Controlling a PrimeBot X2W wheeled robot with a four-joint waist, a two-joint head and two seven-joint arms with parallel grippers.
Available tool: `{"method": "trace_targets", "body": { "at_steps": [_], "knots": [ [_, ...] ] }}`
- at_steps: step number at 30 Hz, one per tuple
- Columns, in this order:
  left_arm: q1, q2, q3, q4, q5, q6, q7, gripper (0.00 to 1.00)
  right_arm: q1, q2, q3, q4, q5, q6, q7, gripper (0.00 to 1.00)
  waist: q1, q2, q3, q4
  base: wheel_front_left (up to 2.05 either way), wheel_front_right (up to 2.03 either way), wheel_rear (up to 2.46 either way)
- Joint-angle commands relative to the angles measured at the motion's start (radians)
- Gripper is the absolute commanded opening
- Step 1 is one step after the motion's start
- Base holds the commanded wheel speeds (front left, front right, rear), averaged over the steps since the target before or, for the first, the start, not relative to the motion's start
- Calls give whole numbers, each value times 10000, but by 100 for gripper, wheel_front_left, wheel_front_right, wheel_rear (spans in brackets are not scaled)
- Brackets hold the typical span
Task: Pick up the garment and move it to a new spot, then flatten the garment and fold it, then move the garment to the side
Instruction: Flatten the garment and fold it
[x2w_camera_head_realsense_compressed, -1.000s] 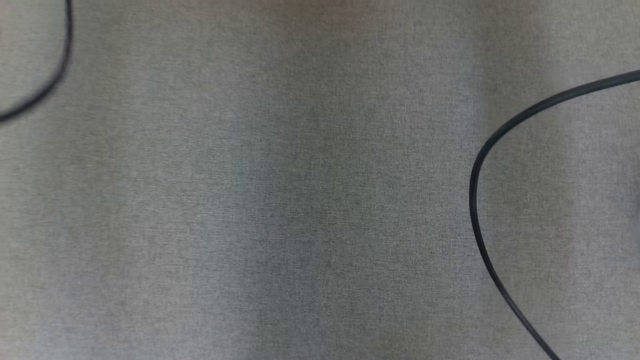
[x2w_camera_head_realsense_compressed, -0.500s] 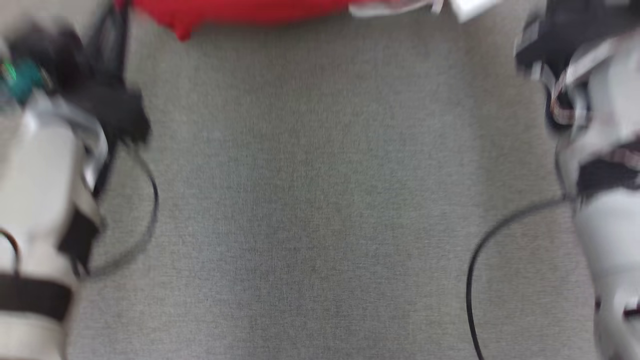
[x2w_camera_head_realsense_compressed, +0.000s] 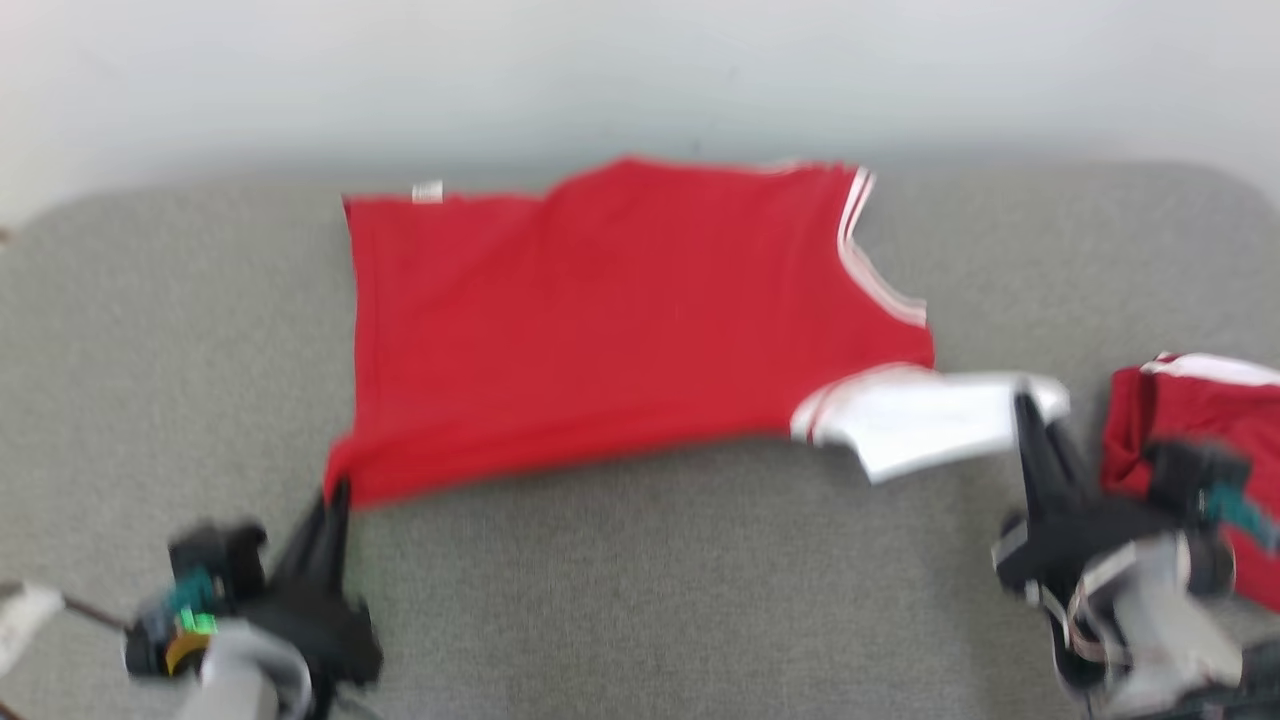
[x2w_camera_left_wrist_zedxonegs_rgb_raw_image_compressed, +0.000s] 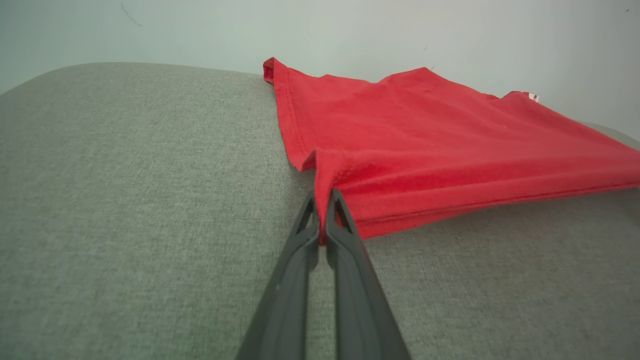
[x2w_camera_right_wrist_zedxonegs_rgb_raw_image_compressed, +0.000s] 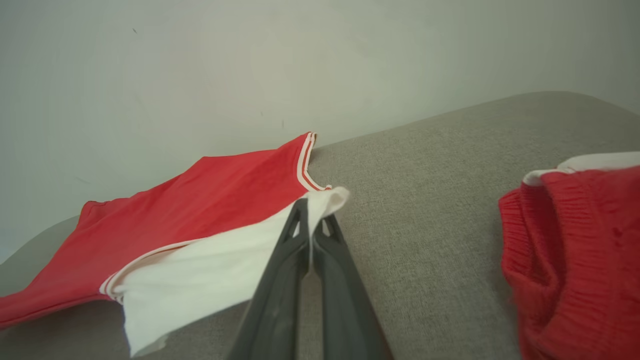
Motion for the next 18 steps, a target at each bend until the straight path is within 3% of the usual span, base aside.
{"method": "trace_targets", "body": {
  "at_steps": [1, 15, 18],
  "knots": [
    [743, -97, 260, 92, 102, -24, -36, 0, 783, -180, -3, -108, 218, -10, -7, 0, 4, 2, -1264, -144, 0, 0, 0],
    [2867, -503, 1681, 13, 685, -2, -37, 0, 3661, -569, 507, -580, 924, -12, -1, 0, 4, 2, -2118, -305, 0, 0, 0],
    [3230, -570, 1920, 89, 893, 182, -37, 0, 4137, -668, 706, -592, 998, -12, 7, 0, 4, 2, -2250, -311, 0, 0, 0]
  ]
}}
